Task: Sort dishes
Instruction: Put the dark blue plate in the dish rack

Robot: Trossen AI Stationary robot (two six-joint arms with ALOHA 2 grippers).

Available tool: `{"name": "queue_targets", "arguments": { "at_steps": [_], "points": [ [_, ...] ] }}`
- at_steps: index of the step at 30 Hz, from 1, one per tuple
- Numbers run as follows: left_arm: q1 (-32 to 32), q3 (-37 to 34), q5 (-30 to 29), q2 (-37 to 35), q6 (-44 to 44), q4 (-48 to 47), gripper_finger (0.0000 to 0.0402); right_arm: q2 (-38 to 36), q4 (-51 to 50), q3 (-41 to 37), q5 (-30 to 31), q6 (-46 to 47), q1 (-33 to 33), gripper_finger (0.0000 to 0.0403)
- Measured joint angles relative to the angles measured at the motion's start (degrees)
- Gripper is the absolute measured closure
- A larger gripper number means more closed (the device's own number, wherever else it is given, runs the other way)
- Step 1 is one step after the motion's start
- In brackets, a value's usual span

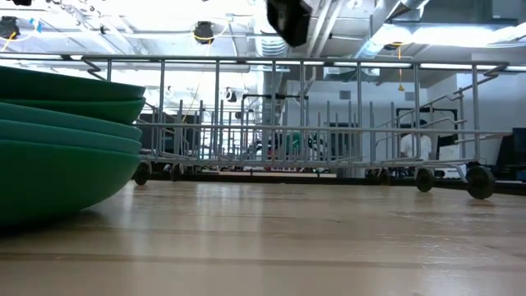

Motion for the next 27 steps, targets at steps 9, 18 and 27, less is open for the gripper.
{"name": "queue_targets", "arguments": {
  "at_steps": [9,18,27],
  "points": [
    [0.0,0.0,-0.7,0.0,0.0,0.2,0.0389,9.9,-20.9,17.4,2.5,1.5,0.0,0.0188],
    [0.0,0.0,-1.0,0.0,0.3,1.5,0.0389,16.9,-33.3,25.6,5.1,2.0,-1.4,0.0206],
    [0.0,0.0,-1.4,0.0,0.8,2.4,0.0389,17.5,-32.9,26.1,8.2,1.7,-1.9,0.0239]
  ]
}}
